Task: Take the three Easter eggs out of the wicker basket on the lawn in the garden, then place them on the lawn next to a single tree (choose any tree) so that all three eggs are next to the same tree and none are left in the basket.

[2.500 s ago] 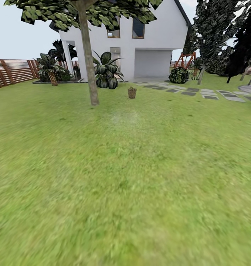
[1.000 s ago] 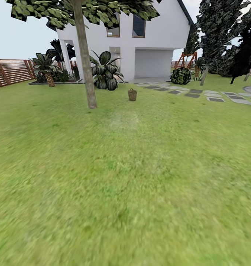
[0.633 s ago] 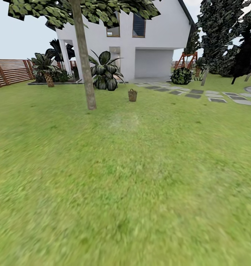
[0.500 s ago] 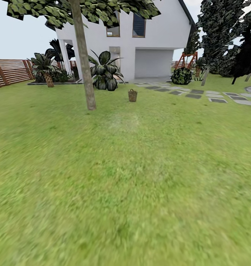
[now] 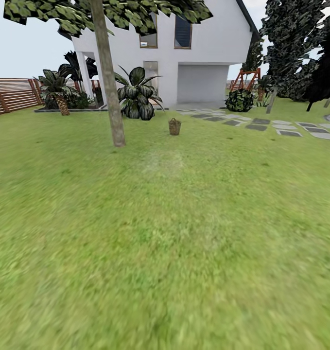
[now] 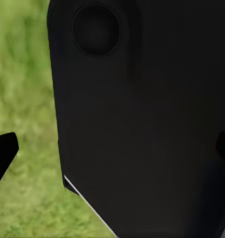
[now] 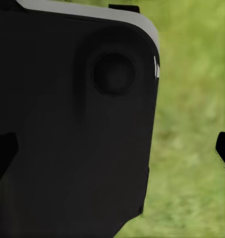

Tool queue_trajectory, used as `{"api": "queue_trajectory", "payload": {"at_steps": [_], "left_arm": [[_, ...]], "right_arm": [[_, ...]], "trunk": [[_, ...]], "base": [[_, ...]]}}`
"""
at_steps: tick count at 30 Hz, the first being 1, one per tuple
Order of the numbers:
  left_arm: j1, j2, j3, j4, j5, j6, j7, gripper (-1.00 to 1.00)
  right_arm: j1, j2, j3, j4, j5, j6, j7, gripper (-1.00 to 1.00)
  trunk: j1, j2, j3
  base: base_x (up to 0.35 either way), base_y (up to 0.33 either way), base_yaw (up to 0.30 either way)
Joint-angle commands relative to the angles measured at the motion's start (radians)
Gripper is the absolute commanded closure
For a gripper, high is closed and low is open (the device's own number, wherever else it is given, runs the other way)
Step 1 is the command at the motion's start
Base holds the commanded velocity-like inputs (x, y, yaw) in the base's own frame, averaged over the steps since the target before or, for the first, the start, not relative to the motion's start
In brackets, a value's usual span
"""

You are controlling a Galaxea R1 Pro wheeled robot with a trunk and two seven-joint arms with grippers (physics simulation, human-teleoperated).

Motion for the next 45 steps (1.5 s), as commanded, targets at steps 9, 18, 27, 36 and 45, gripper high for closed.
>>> {"api": "queue_trajectory", "payload": {"at_steps": [9,18,27,36,45], "left_arm": [[0.0,0.0,0.0,0.0,0.001,-0.002,0.0,-1.0],[0.0,0.0,0.0,0.0,0.001,-0.002,0.0,-1.0],[0.0,0.0,0.001,0.0,0.001,-0.002,0.001,-1.0],[0.0,-0.001,0.001,0.0,0.001,-0.002,0.001,-1.0],[0.0,-0.002,0.001,0.0,0.001,-0.002,0.001,-1.0]], "right_arm": [[-0.001,0.001,0.002,0.002,0.002,-0.003,-0.001,-1.0],[-0.001,-0.004,0.003,0.003,0.0,-0.003,-0.001,-1.0],[-0.001,-0.009,0.003,-0.002,0.001,-0.005,-0.001,-1.0],[-0.001,-0.026,0.005,-0.005,0.003,-0.004,-0.002,-1.0],[-0.001,-0.028,-0.001,-0.001,-0.002,-0.005,-0.002,-1.0]], "trunk": [[0.001,0.0,-0.001],[0.001,0.0,-0.001],[0.001,0.0,-0.001],[0.001,0.0,-0.001],[0.001,0.0,-0.001]], "base": [[0.331,0.0,0.0],[0.33,0.0,0.0],[0.326,0.0,0.0],[0.304,0.0,0.0],[0.255,0.0,0.0]]}}
